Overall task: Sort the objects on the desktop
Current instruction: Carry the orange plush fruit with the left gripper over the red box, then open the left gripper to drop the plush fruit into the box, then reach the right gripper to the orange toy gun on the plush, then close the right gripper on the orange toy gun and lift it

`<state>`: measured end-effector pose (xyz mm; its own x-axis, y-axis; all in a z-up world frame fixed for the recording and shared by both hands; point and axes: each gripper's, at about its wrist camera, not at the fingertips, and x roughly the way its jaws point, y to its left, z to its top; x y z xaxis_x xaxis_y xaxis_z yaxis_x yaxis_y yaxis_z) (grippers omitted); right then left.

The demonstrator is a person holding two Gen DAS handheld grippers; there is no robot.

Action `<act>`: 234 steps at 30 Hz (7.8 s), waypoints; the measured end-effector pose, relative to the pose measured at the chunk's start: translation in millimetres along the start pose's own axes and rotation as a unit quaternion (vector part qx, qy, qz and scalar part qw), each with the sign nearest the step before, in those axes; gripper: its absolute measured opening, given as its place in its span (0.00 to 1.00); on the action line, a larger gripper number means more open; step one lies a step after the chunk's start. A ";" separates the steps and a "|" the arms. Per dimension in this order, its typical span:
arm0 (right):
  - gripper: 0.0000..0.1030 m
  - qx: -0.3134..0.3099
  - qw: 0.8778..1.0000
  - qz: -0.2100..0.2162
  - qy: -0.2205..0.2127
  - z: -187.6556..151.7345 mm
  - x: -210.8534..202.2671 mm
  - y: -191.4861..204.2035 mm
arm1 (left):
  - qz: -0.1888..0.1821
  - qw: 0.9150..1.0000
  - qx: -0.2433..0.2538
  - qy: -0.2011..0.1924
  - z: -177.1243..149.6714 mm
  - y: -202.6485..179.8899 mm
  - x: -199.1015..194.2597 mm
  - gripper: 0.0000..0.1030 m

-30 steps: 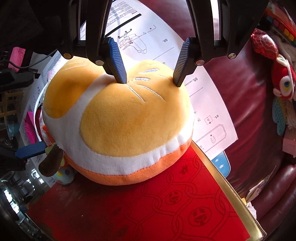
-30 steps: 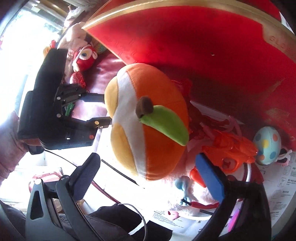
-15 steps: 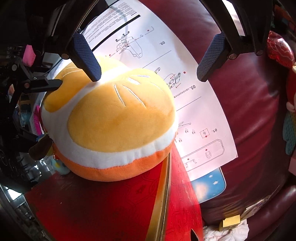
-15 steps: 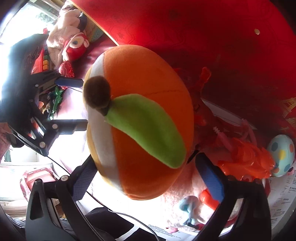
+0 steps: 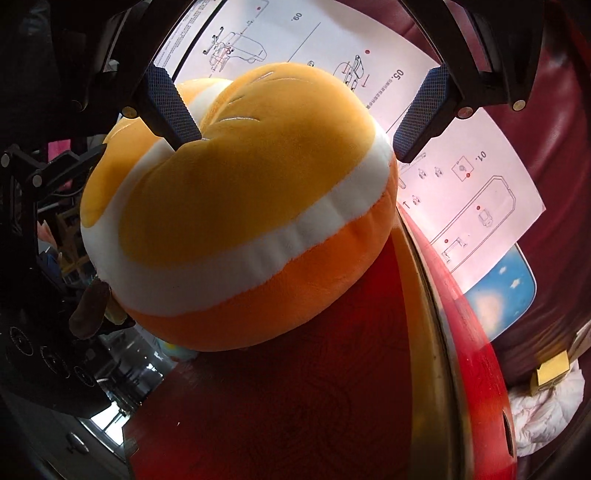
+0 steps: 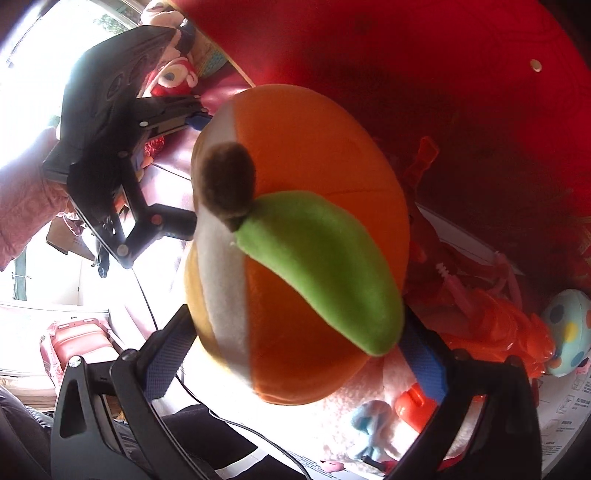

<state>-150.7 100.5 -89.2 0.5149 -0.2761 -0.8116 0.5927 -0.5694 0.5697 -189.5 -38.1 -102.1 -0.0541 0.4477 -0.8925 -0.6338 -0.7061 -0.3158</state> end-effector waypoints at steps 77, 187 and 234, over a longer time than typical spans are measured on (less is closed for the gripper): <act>0.86 -0.085 0.993 -0.080 -0.034 39.5 -267.0 -260.9 | 0.137 0.977 -0.162 -0.017 306.0 -162.5 -15.0 0.98; 0.58 -0.070 0.997 -0.016 0.027 -49.1 -25.2 -125.8 | 0.029 0.977 -0.213 0.004 66.8 -148.5 52.0 0.48; 0.34 -0.070 0.995 0.042 0.055 -75.0 -35.6 -116.0 | 0.043 0.979 -0.194 0.041 69.4 -153.0 55.8 0.57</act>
<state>-191.3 234.5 -116.7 0.6266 -0.2277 -0.7454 0.6212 -0.4316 0.6541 -149.1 133.0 -81.2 -0.0229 0.3430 -0.9391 -0.2870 -0.9020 -0.3225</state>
